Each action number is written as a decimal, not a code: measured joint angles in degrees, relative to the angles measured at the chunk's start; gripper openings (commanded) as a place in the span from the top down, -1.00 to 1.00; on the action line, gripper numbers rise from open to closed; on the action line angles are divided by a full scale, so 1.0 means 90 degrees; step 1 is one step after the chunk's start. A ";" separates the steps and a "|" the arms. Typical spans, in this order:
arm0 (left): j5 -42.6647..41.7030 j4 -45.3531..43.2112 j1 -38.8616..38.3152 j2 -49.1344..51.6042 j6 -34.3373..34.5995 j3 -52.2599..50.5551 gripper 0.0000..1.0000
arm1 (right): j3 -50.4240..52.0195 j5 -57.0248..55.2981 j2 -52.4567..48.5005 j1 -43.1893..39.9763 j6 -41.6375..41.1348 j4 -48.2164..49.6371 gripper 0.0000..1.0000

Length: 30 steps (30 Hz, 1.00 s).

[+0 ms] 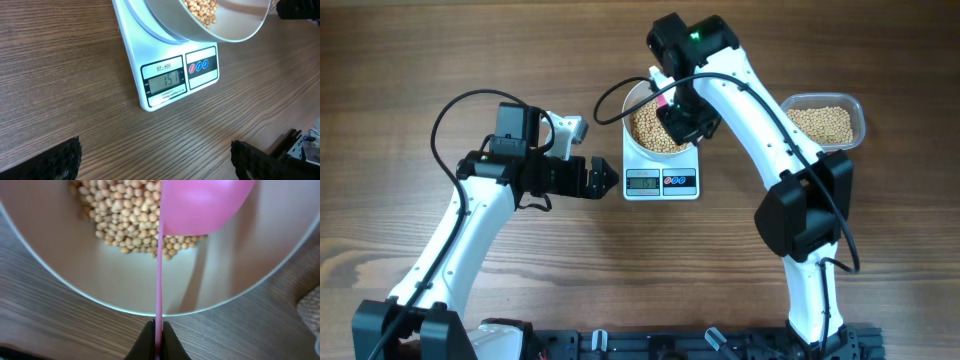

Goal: Scoop item into bowl and weigh 150g on scale

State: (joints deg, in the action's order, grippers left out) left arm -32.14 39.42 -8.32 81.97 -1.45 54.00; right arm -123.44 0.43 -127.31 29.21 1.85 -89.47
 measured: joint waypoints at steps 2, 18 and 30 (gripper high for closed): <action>0.0000 -0.0002 0.0000 0.0000 0.0000 0.0000 -1.00 | 0.0000 0.0046 0.0000 0.0036 0.0019 0.0002 0.91; -0.0002 -0.0002 0.0000 0.0000 0.0000 0.0000 -1.00 | 0.0000 0.0753 0.0000 0.0119 0.0163 0.0019 0.91; -0.0002 0.0000 0.0000 0.0000 0.0000 0.0000 -1.00 | 0.0000 0.1139 0.0000 0.0007 0.0165 0.0015 0.92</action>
State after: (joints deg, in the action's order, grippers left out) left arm -32.16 39.42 -8.32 81.97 -1.45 54.00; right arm -123.44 10.68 -127.31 29.28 3.33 -89.34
